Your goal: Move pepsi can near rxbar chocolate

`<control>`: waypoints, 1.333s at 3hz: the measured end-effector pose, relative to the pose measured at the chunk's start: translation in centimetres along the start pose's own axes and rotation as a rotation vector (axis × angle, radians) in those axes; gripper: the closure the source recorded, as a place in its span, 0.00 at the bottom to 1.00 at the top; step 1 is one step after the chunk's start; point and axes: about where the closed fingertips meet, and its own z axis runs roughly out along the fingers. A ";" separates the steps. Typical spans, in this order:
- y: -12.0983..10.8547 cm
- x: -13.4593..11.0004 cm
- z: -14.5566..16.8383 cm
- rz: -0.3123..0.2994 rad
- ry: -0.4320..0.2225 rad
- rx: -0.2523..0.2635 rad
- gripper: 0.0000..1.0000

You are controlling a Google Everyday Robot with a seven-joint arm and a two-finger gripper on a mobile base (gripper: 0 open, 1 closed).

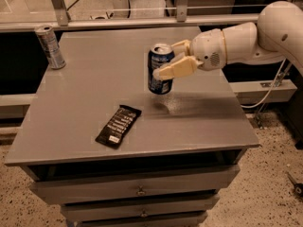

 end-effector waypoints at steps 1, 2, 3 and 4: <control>2.4 0.9 1.4 -0.027 0.001 -0.054 1.00; 3.7 1.6 2.5 -0.078 -0.004 -0.103 0.84; 4.6 2.5 3.3 -0.131 -0.001 -0.136 0.61; 5.2 3.3 3.7 -0.168 0.010 -0.155 0.37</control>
Offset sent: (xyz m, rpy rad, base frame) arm -0.0476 0.0296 -0.0364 -0.0016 -0.0912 0.1921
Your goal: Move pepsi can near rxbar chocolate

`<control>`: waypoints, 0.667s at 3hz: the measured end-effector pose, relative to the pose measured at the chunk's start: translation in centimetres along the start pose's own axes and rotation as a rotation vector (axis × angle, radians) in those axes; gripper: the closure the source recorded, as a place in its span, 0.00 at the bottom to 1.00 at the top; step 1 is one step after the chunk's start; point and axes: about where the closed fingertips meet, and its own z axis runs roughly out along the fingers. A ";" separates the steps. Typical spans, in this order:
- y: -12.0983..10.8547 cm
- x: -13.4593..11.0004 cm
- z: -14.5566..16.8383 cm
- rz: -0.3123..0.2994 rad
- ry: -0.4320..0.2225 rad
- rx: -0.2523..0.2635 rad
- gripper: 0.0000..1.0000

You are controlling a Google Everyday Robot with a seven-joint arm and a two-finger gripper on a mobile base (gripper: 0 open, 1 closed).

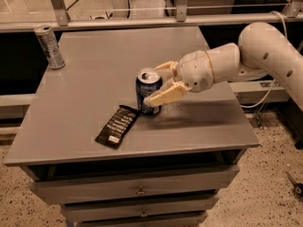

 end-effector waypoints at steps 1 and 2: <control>0.5 0.5 0.2 -0.012 0.008 -0.008 0.14; 0.8 0.3 0.0 -0.015 0.009 -0.009 0.00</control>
Offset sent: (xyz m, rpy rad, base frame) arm -0.0103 -0.0078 -0.0020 -0.0118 -0.0156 0.0042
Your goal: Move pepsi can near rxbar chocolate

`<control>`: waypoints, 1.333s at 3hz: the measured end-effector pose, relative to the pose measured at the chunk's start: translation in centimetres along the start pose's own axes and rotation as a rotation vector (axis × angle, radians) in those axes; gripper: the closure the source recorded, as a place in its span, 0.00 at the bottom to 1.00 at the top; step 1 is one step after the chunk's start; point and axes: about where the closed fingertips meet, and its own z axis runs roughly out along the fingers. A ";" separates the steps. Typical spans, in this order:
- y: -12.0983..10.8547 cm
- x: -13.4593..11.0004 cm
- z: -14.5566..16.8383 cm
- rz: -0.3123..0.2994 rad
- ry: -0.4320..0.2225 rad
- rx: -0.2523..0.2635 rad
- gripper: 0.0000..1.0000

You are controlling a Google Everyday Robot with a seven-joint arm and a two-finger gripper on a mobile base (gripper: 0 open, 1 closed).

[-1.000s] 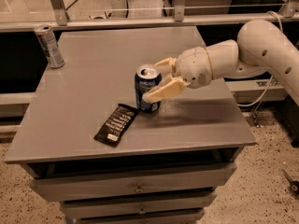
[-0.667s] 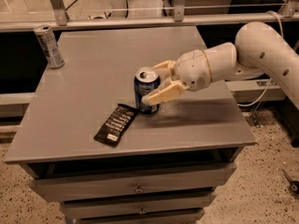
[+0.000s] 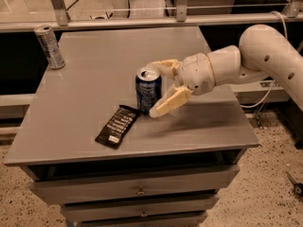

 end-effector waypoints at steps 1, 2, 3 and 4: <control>-0.1 -0.9 -2.0 -0.011 0.016 0.033 0.00; -0.7 -3.0 -6.9 -0.042 0.025 0.133 0.00; -1.1 -5.3 -13.3 -0.075 0.041 0.300 0.00; -1.1 -5.4 -14.1 -0.078 0.043 0.319 0.00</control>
Offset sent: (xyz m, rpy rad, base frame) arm 0.0111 -0.1221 0.1091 0.0030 -0.1859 -0.2529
